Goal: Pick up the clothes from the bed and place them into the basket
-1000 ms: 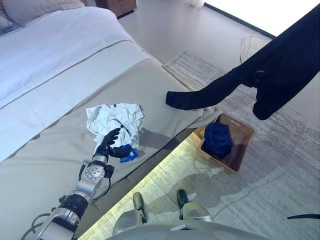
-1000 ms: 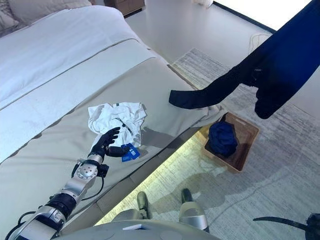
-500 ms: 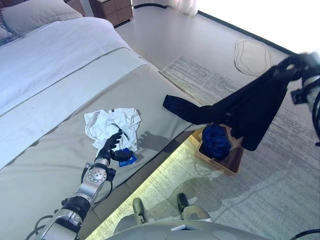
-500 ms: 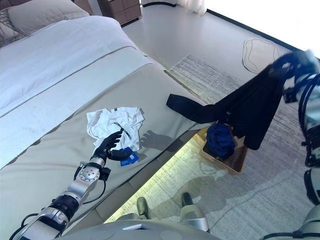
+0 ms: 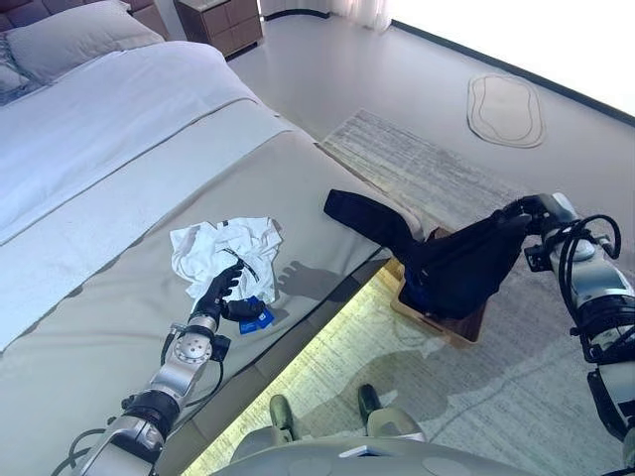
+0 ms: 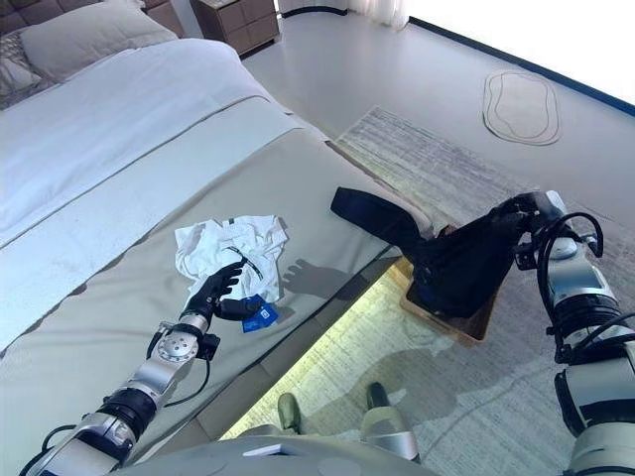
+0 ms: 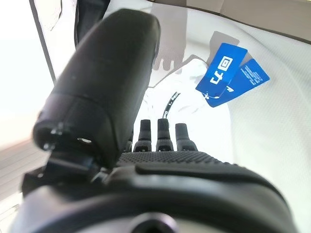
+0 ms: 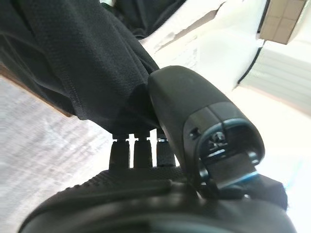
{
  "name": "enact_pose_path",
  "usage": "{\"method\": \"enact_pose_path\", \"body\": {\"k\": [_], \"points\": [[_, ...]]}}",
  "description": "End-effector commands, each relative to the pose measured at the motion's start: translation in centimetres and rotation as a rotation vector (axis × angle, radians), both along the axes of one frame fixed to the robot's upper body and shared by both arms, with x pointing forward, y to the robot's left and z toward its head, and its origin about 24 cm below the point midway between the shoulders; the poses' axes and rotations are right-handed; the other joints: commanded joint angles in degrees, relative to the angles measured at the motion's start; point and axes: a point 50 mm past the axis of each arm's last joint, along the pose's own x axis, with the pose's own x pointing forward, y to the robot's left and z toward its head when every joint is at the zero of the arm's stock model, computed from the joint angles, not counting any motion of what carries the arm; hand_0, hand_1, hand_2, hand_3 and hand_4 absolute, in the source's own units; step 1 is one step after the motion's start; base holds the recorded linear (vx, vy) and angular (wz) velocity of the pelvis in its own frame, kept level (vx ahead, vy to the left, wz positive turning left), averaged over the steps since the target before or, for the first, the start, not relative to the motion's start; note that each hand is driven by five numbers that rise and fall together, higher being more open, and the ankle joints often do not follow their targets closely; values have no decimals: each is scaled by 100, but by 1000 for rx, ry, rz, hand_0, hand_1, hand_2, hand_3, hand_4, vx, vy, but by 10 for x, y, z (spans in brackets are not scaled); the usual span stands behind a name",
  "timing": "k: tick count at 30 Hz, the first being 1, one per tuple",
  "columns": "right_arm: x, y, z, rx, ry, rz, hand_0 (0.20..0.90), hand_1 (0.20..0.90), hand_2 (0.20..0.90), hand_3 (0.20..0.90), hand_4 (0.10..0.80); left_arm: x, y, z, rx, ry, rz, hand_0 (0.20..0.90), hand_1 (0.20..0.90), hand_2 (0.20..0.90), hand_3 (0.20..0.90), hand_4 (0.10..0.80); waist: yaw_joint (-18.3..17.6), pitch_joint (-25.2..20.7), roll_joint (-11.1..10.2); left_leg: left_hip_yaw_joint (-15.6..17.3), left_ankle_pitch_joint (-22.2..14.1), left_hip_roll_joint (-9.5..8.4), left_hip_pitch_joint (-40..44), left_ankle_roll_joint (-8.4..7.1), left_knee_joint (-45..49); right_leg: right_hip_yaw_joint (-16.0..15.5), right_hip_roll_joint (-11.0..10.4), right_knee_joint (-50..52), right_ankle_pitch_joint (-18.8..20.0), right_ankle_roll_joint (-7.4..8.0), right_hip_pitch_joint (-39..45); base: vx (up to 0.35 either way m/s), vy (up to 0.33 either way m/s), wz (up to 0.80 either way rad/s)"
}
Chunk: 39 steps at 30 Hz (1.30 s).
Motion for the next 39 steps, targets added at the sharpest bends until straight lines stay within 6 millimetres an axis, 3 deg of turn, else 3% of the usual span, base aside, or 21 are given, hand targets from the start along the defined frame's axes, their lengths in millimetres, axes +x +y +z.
{"method": "enact_pose_path", "body": {"k": [1,11,13,14,24,39], "points": [[11,-16,53,-98,-230,-49,300,300,300,200,100,19,-2,20,33,-129,-43,900,900,900,900,800,175,-296,-91,-31,-620,136,313,-226,11,-109,70,60,230,21,-248,0,0,0],[-1,-36,56,-171,-203,-112,300,300,300,200,100,18,-2,21,11,-144,-43,900,900,900,900,800,169,-165,144,-45,-602,72,237,-241,11,-101,35,60,228,24,-325,0,0,0],[-3,-39,55,-188,-199,-131,446,446,446,370,270,18,-4,21,6,-145,-47,900,900,900,900,800,169,-151,184,-48,-601,65,222,-244,11,-96,31,54,220,24,-329,0,0,0],[-4,-40,55,-194,-196,-131,900,900,900,900,800,18,-4,22,6,-146,-48,900,900,900,900,800,167,-148,191,-49,-602,64,217,-246,11,-96,32,53,215,23,-332,0,0,0],[-3,-38,60,-228,-200,-93,900,900,900,900,800,19,-8,23,-6,-148,-60,900,900,900,900,800,172,-119,257,-97,-582,43,182,-265,11,-115,20,56,201,22,-345,-1,0,0],[5,-26,65,-298,-193,-15,900,900,900,900,800,17,-10,21,-5,-145,-57,900,900,900,900,800,258,-87,138,-188,-564,32,166,-246,11,-169,9,80,193,2,-313,2,0,0]]}}
